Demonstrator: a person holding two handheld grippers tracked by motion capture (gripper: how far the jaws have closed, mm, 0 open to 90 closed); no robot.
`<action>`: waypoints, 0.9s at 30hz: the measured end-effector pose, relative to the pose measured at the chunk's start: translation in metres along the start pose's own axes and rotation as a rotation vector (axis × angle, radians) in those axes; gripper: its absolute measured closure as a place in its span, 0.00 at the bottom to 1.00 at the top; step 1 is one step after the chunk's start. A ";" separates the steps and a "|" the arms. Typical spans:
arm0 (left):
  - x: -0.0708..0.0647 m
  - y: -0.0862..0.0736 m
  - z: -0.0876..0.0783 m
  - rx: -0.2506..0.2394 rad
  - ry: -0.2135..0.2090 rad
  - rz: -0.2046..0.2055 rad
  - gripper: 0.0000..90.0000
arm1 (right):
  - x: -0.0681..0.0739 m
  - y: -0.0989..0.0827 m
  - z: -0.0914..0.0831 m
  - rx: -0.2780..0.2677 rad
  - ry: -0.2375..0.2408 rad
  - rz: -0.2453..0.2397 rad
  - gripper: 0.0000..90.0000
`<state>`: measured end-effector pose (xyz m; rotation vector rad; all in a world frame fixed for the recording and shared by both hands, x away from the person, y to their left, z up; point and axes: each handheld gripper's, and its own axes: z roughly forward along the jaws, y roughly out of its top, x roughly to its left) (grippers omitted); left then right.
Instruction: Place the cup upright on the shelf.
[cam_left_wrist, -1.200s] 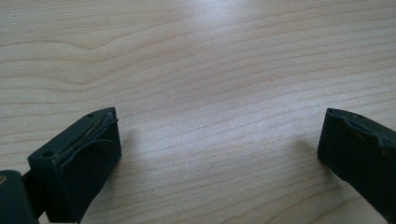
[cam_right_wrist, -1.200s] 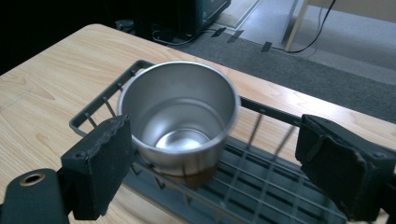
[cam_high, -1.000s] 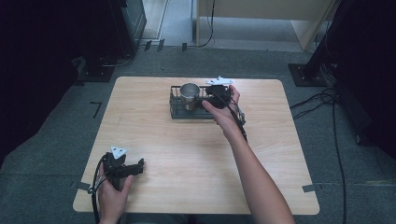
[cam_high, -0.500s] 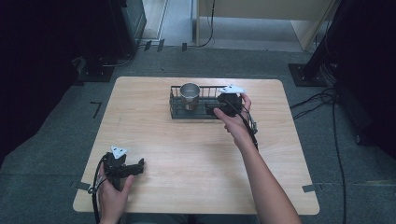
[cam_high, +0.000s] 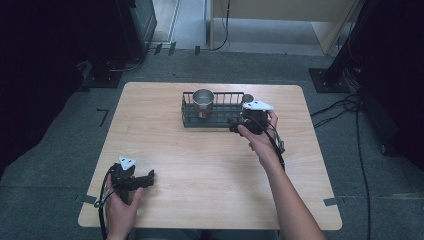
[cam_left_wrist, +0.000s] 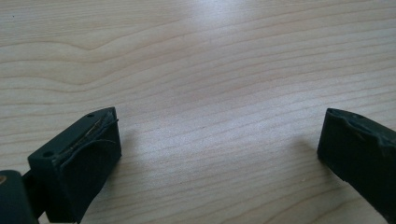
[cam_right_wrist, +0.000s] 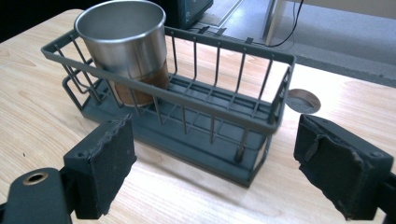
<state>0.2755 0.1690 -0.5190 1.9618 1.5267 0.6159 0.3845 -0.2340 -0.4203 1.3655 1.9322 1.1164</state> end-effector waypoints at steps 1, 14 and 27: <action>0.000 0.000 0.000 0.000 0.000 0.000 0.00 | -0.001 -0.002 -0.001 -0.001 0.001 0.001 0.14; 0.000 0.000 0.000 -0.001 0.000 0.001 0.00 | -0.014 -0.035 -0.010 0.025 -0.012 0.028 0.14; 0.000 0.000 0.000 0.000 0.000 0.003 0.00 | -0.026 -0.066 -0.015 0.060 -0.028 0.056 0.14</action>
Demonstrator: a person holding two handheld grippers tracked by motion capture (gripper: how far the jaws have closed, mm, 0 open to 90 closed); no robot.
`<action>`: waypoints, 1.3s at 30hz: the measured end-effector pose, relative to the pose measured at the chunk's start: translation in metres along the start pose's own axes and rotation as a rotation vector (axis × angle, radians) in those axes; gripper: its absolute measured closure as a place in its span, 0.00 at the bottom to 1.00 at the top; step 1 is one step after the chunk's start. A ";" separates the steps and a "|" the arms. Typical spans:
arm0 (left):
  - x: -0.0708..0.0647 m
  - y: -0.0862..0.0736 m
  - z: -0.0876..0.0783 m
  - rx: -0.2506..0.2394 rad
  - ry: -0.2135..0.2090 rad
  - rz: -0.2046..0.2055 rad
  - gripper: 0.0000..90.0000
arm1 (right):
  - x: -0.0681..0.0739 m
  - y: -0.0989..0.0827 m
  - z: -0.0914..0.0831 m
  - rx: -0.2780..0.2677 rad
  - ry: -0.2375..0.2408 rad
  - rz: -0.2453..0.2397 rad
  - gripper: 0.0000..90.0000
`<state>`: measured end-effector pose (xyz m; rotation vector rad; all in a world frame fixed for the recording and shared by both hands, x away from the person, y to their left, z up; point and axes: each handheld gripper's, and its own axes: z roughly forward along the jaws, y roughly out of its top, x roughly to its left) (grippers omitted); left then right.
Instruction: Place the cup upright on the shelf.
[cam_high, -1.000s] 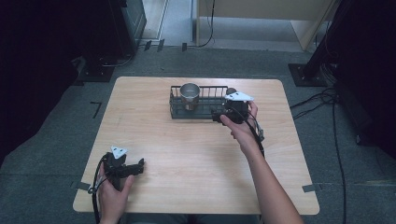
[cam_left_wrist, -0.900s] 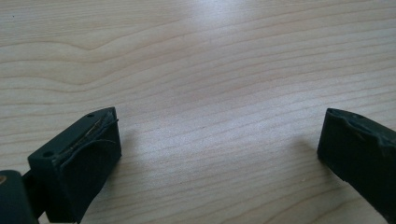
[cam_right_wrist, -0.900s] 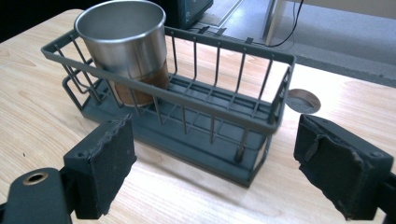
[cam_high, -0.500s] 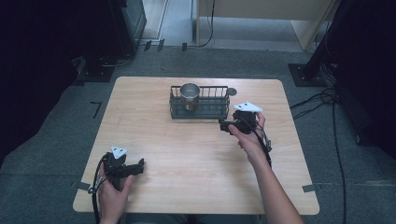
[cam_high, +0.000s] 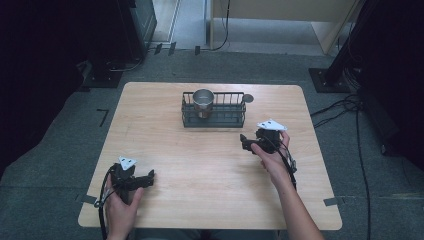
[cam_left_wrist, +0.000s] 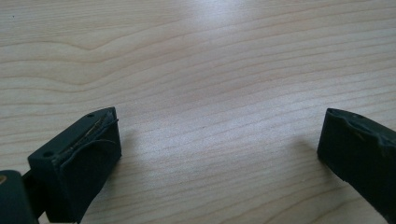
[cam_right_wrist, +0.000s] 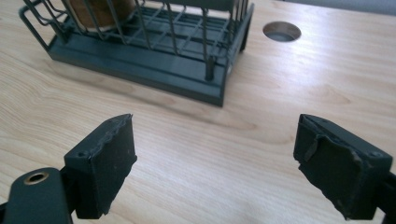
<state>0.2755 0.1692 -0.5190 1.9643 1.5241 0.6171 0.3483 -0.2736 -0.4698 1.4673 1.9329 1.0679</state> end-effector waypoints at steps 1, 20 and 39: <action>0.000 0.000 0.000 0.001 0.000 0.001 0.00 | -0.002 -0.002 -0.001 0.002 -0.003 0.005 0.14; 0.000 0.000 0.000 0.000 0.000 0.000 0.00 | -0.027 -0.045 -0.017 0.036 -0.039 0.054 0.14; 0.000 0.000 0.000 0.001 0.000 0.000 0.00 | -0.045 -0.079 -0.034 0.056 -0.071 0.109 0.14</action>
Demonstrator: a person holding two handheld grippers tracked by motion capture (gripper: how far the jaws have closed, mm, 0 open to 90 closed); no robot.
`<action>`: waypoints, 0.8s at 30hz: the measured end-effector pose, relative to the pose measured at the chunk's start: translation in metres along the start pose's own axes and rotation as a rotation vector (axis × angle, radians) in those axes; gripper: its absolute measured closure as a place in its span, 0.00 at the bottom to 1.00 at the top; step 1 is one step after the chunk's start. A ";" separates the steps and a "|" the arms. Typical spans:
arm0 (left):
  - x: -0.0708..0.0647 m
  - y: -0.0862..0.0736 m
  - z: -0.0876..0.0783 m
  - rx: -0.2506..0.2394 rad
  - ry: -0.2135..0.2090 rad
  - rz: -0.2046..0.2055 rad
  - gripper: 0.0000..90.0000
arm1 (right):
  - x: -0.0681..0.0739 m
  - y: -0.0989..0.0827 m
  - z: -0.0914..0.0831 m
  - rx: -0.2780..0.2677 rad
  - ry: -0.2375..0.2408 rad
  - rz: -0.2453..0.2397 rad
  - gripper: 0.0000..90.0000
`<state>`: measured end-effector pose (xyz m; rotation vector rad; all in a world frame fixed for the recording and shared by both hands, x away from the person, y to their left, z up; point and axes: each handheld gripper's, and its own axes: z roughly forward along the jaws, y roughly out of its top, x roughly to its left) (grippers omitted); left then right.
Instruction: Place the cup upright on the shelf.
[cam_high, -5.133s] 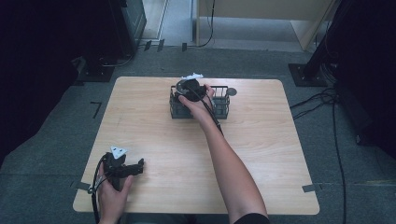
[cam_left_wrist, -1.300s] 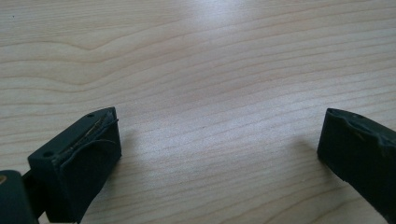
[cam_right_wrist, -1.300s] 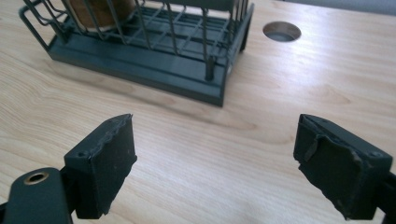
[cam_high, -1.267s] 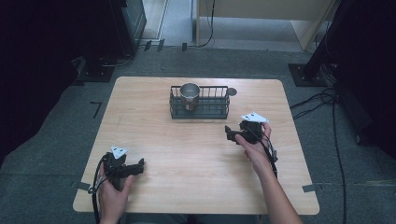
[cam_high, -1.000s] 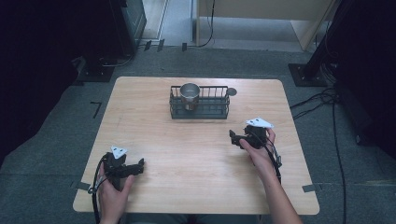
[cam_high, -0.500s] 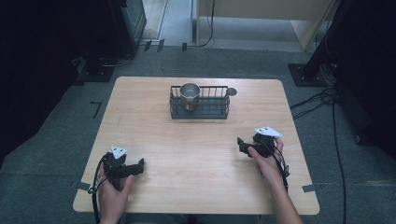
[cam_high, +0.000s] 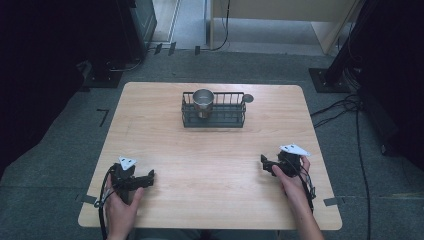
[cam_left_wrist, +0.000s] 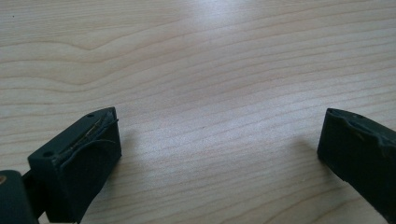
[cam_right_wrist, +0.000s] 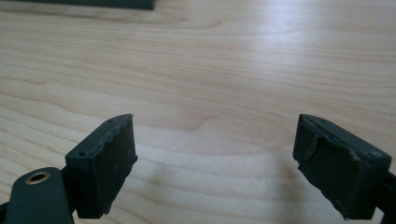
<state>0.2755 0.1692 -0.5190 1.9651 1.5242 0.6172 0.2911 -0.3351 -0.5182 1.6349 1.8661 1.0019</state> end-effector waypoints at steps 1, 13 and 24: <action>0.000 0.000 0.000 0.000 0.000 0.000 0.00 | -0.002 -0.002 -0.001 0.001 -0.004 0.004 0.14; 0.000 0.000 0.000 0.000 0.000 0.000 0.00 | -0.024 -0.018 -0.018 0.006 -0.055 0.028 0.14; 0.000 0.000 0.000 0.000 0.000 0.000 0.00 | -0.039 -0.030 -0.033 0.044 -0.125 0.021 0.14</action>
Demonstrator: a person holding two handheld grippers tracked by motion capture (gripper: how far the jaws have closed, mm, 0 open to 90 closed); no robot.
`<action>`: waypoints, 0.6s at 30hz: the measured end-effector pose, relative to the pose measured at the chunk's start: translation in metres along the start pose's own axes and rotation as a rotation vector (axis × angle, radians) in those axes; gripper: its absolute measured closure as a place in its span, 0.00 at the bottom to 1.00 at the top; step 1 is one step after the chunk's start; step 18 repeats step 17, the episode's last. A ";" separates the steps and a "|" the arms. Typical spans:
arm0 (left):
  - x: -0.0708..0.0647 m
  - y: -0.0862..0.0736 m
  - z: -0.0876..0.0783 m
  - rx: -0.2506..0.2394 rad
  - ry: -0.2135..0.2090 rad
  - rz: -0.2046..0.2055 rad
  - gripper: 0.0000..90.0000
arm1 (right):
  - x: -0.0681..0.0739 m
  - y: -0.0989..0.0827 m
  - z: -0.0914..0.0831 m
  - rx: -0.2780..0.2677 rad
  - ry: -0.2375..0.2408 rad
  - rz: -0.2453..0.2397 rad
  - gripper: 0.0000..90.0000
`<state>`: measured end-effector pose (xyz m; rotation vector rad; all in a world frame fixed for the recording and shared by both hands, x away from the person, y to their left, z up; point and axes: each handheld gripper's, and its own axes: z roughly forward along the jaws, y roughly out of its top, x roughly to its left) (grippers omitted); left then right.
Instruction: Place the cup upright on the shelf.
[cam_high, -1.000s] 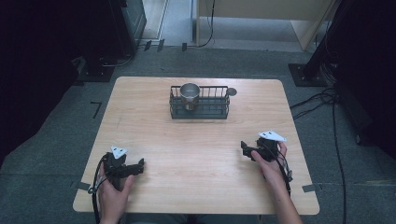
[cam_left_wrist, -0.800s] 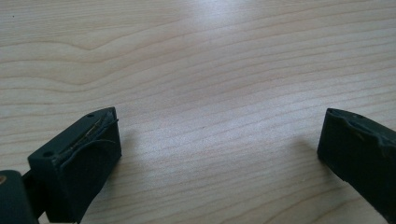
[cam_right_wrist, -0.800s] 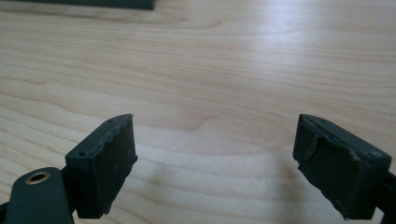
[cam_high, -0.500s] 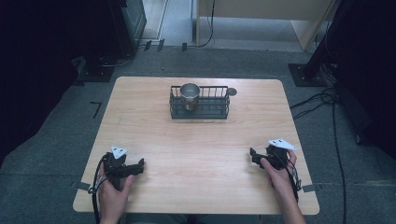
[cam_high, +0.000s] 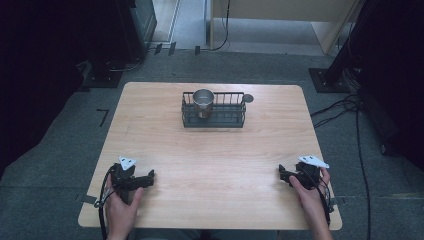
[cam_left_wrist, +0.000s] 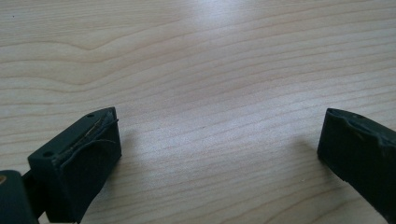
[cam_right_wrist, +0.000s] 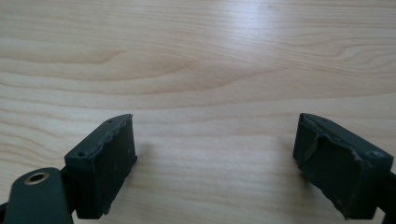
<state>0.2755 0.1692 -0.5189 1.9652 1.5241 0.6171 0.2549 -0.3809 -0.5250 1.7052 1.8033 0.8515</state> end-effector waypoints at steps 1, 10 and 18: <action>0.000 0.000 0.000 0.000 0.000 0.000 0.00 | -0.001 -0.001 -0.001 0.003 -0.011 -0.008 0.14; 0.000 0.000 0.000 0.000 0.000 0.000 0.00 | -0.009 -0.009 -0.009 0.015 -0.036 -0.002 0.10; -0.001 0.000 0.000 0.002 0.002 -0.001 0.00 | -0.010 -0.009 -0.009 0.016 -0.037 -0.005 0.09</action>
